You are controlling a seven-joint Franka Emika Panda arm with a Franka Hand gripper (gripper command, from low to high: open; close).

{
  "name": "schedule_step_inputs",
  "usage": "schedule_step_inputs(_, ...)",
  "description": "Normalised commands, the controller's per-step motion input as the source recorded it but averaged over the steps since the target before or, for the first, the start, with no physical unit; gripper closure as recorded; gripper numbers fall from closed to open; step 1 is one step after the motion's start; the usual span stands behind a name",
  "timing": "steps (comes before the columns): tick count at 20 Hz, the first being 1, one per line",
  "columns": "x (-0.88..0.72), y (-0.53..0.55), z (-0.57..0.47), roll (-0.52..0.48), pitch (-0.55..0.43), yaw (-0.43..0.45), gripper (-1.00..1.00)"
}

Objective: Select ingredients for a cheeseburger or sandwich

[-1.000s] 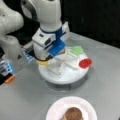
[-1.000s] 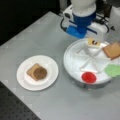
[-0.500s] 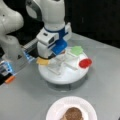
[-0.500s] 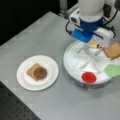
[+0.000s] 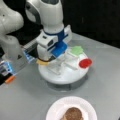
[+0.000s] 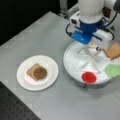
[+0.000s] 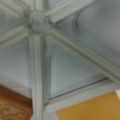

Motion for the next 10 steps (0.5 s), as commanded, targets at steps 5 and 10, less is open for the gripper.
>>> schedule_step_inputs(5,-0.17,0.2,-0.14,0.071,-0.21,-0.071,-1.0)
schedule_step_inputs(10,-0.15,0.19,-0.13,0.071,-0.197,-0.093,-1.0)
